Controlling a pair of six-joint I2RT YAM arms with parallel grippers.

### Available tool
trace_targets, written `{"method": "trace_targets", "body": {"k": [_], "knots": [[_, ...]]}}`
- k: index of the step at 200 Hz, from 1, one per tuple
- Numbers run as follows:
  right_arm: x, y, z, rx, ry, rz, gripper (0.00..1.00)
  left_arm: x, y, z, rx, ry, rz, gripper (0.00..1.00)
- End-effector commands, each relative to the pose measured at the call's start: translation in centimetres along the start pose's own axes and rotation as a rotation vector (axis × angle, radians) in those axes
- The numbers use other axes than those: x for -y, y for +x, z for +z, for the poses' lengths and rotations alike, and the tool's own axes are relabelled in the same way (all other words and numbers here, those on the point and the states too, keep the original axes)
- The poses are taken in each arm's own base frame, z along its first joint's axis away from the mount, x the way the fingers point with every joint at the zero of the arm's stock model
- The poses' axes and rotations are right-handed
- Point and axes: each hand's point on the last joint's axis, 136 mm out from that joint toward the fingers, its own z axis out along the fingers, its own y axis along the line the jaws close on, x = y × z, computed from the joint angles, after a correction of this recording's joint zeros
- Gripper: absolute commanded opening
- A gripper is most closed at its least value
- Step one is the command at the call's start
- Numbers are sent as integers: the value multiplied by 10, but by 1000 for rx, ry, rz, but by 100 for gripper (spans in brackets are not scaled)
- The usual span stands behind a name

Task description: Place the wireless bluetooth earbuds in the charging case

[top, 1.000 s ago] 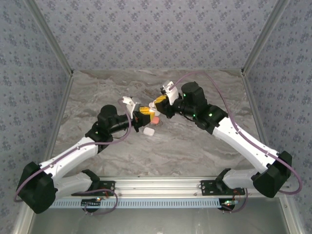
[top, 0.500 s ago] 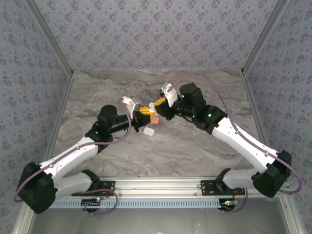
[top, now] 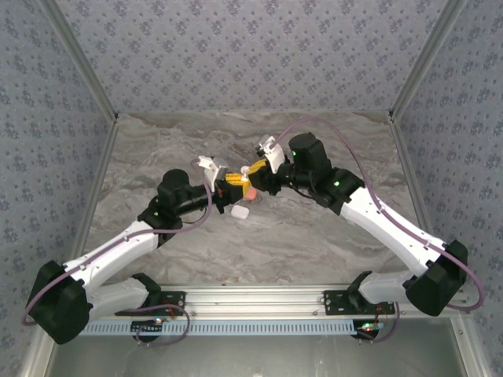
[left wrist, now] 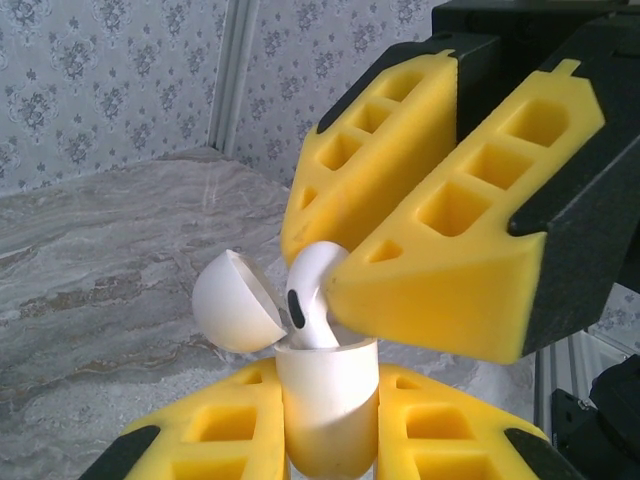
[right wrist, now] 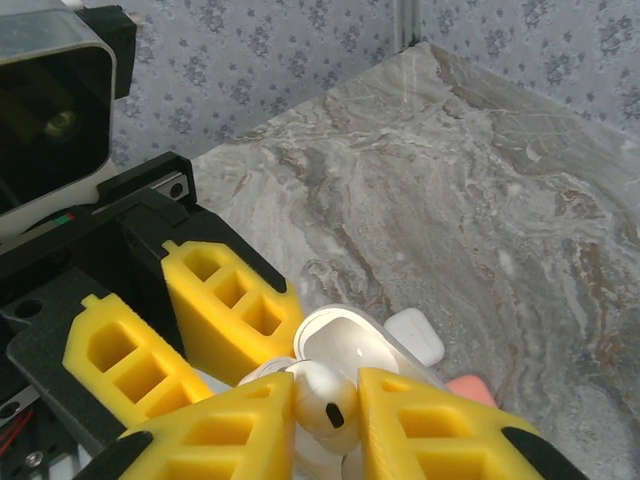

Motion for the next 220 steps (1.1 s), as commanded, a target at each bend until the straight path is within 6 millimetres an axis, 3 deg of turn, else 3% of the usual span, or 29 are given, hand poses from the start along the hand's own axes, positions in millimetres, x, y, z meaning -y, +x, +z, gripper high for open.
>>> {"method": "trace_targets", "body": {"k": [1, 39, 59, 97, 107, 168, 220], "knots": [[-8, -5, -6, -5, -87, 58, 30, 13, -23, -4, 68, 39, 44, 5], [-7, -28, -28, 67, -145, 94, 51, 14, -24, -4, 70, 43, 42, 5], [4, -36, -40, 104, -127, 127, 59, 15, -26, -6, 77, 45, 44, 5], [32, -10, -33, 54, -89, 275, 84, 18, -30, -8, 94, 53, 43, 5], [32, -4, -28, 37, -104, 304, 100, 19, -31, -8, 96, 56, 42, 5], [0, 3, 3, -33, -285, 326, 100, 18, -30, -7, 93, 56, 40, 5], [-19, -15, -5, 14, -364, 268, 100, 16, -27, -7, 82, 44, 37, 5]]}}
